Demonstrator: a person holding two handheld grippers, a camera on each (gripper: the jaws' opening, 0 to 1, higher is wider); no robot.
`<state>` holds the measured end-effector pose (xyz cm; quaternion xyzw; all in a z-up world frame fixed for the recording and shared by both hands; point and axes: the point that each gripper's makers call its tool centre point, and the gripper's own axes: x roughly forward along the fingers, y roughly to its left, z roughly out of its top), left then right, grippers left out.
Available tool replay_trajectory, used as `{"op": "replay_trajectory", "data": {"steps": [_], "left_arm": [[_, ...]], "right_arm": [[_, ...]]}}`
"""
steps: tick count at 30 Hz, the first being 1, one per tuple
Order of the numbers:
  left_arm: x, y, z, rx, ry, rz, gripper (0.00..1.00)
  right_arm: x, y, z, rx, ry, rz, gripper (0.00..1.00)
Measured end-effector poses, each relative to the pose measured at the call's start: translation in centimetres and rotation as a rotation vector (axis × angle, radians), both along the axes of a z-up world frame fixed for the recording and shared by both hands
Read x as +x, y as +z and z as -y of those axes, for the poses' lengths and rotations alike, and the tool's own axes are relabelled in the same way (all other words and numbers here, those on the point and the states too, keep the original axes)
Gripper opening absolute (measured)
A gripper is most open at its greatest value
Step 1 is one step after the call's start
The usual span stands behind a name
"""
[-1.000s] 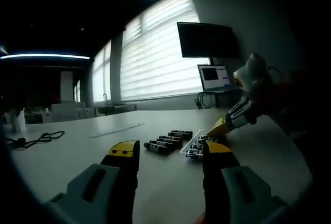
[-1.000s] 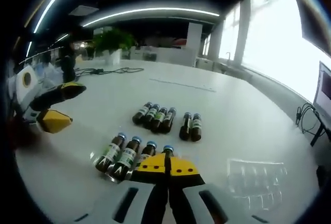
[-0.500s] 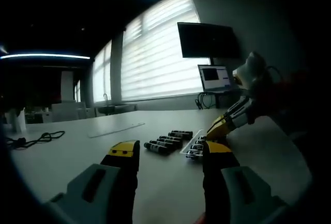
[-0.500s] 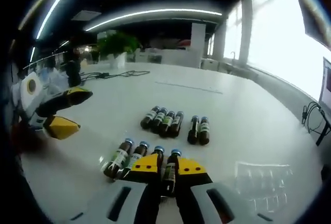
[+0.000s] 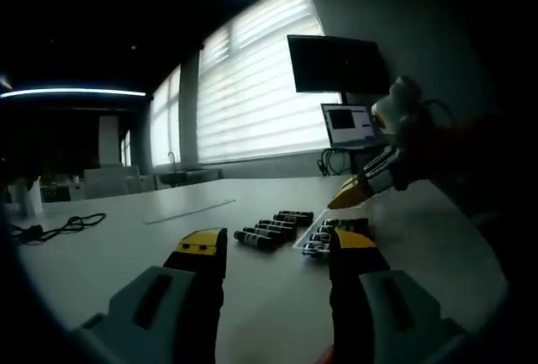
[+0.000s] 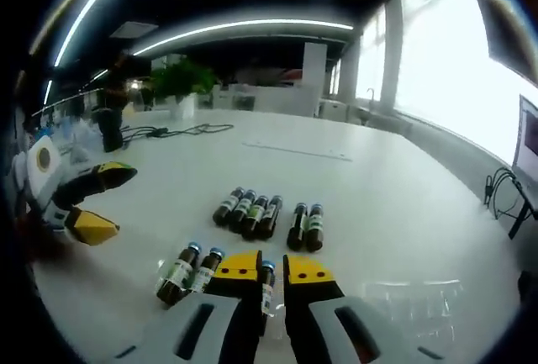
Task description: Grip medicine bottles put into box
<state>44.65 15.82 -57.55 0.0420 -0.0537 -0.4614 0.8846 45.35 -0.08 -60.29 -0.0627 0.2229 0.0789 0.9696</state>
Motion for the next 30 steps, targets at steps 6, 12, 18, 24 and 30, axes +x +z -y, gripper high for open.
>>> {"op": "replay_trajectory", "data": {"steps": [6,12,18,24,30], "left_arm": [[0.0,-0.2,0.1,0.008,-0.002,0.000,0.42],[0.1,-0.1,0.0,0.005,-0.001,-0.002,0.42],[0.1,-0.2,0.0,0.004,0.000,-0.002,0.42],[0.1,-0.3,0.0,0.009,-0.001,-0.002,0.42],[0.2,-0.2,0.0,0.006,0.001,-0.003,0.42]], "right_arm": [[0.7,0.6,1.0,0.015,-0.033,-0.001,0.06],[1.8,1.1,1.7,0.008,-0.037,0.013,0.06],[3.1,1.7,2.5,-0.003,-0.044,0.026,0.06],[3.9,1.4,2.9,0.038,-0.052,-0.018,0.06],[5.0,0.9,2.8,0.027,-0.049,-0.047,0.06]]}}
